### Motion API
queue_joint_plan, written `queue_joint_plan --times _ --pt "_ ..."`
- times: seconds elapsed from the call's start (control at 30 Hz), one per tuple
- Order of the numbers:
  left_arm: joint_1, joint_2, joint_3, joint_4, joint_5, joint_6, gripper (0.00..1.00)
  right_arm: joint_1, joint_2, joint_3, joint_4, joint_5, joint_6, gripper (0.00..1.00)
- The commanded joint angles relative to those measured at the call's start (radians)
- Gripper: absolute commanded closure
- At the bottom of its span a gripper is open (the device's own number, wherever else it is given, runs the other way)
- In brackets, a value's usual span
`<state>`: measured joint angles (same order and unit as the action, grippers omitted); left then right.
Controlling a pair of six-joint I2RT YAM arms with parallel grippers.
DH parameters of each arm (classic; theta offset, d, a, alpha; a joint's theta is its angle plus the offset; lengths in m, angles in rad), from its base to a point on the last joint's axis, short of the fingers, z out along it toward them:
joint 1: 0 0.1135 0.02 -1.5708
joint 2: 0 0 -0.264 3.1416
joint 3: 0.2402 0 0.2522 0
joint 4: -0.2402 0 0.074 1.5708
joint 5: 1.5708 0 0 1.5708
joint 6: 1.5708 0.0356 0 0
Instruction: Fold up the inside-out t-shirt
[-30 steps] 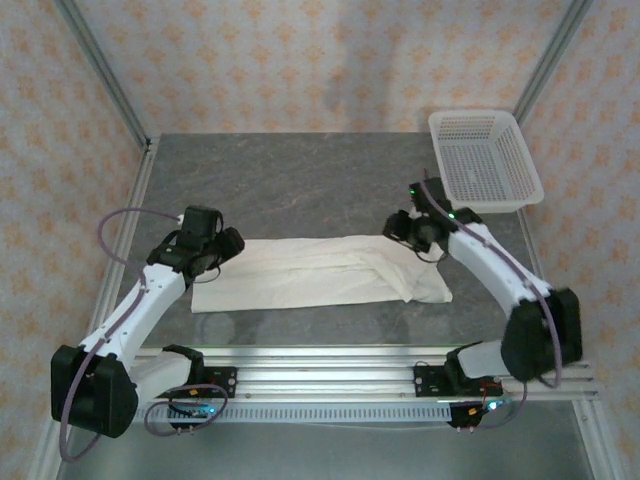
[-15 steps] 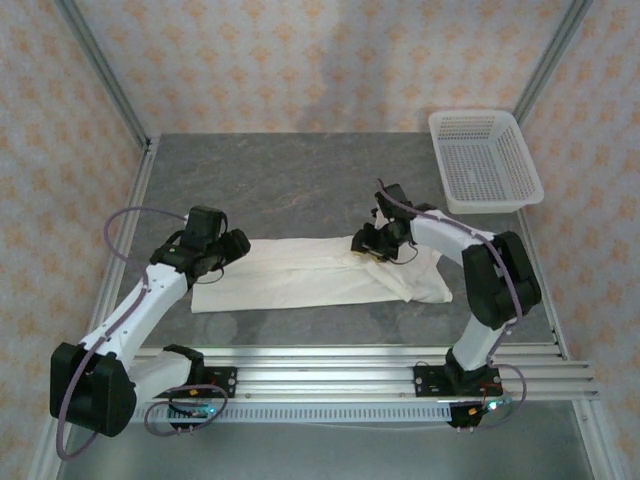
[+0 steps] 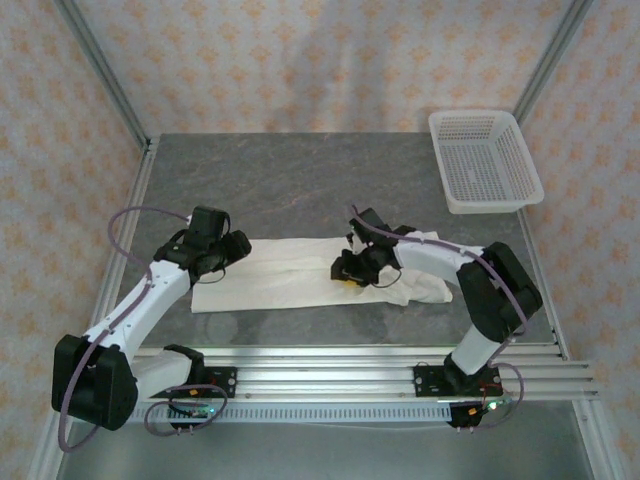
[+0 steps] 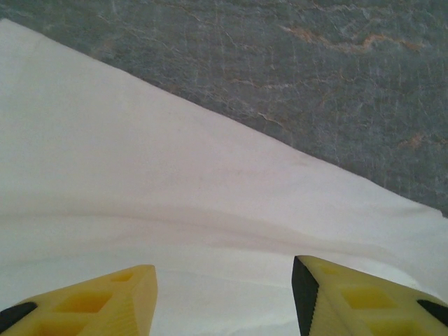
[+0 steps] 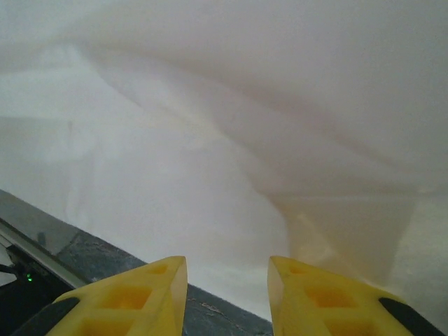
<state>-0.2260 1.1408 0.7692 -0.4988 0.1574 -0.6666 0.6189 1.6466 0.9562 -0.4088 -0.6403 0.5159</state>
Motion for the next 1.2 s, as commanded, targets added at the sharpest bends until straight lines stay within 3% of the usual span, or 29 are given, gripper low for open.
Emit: queue_joint_plan --times 0.0,0.03,0.1,0.2,0.37,0.5,0.77,0.93,1.1,1.17 --pt "-0.037 0.026 -0.015 0.027 0.004 -0.011 0.57 -0.044 -0.081 0.054 -0.090 0.092 -0.017 0.64" --pt "-0.052 0.038 -0.012 0.029 0.004 -0.016 0.66 -0.067 -0.104 0.066 -0.103 0.105 -0.020 0.64" --pt "-0.089 0.084 -0.004 0.025 0.003 -0.036 1.00 -0.143 -0.157 0.075 -0.110 0.148 -0.017 0.63" --pt "-0.132 0.171 0.007 0.033 -0.011 -0.090 1.00 -0.278 -0.163 0.072 -0.129 0.231 -0.034 0.68" --pt "-0.133 0.339 0.038 0.063 -0.065 -0.199 1.00 -0.373 -0.011 0.146 -0.247 0.431 -0.136 0.91" --pt "-0.132 0.485 0.086 0.116 -0.060 -0.261 1.00 -0.376 0.085 0.158 -0.252 0.409 -0.134 1.00" --pt "-0.097 0.778 0.285 0.204 -0.133 -0.293 1.00 -0.372 0.105 0.045 -0.146 0.355 0.041 1.00" --pt "-0.046 1.033 0.620 0.196 -0.099 -0.232 1.00 -0.263 0.095 -0.085 -0.006 0.250 0.272 1.00" --pt "-0.037 1.181 0.861 0.264 -0.024 -0.154 1.00 0.025 -0.020 -0.175 0.110 0.353 0.482 1.00" --pt "-0.037 1.210 0.902 0.369 0.066 -0.118 1.00 0.140 -0.016 -0.159 0.151 0.378 0.511 1.00"
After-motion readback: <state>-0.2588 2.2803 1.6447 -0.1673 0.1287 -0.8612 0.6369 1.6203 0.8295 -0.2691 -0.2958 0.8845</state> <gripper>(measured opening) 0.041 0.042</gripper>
